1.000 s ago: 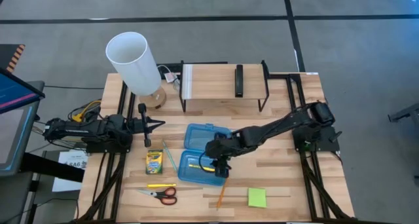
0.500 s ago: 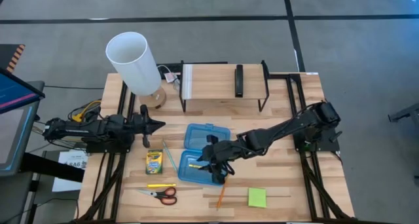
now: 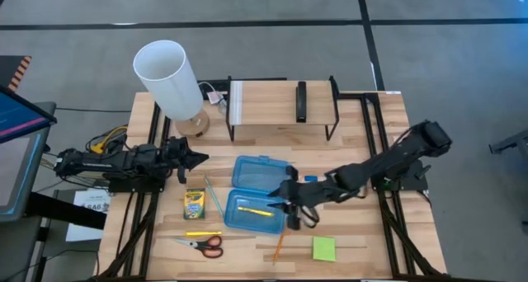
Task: Pack school essentials
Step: Put the light blue pencil into the blue supply box
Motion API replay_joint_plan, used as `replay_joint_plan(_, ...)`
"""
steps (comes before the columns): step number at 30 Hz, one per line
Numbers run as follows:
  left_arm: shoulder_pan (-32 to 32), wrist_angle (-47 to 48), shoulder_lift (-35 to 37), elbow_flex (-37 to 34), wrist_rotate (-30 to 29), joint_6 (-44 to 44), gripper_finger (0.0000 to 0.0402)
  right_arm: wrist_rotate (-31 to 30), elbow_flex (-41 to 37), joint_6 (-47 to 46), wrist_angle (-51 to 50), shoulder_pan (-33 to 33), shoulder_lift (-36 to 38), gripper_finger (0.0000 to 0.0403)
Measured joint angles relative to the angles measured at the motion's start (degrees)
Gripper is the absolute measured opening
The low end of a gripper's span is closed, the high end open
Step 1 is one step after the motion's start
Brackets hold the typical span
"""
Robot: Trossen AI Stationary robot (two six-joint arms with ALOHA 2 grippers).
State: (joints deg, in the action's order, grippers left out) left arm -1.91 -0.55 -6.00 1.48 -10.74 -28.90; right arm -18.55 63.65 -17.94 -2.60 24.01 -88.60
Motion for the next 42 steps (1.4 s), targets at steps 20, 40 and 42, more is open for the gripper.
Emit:
replay_joint_plan(20, 0.0, 13.0, -11.6, 9.5, 8.7, 12.3, 0.0016, -2.8, -7.2, 1.5, 5.0, -1.7, 6.9, 0.0152)
replay_joint_plan(40, -14.4, 18.2, -50.8, 23.6, 9.4, 32.8, 0.0113, -2.5, -7.2, 1.8, 4.6, -1.1, 6.8, 0.0145)
replay_joint_plan(42, -16.4, 18.6, -54.8, 25.6, 8.2, 34.2, 0.0113, -2.5, -7.2, 1.8, 4.6, -1.1, 6.8, 0.0143)
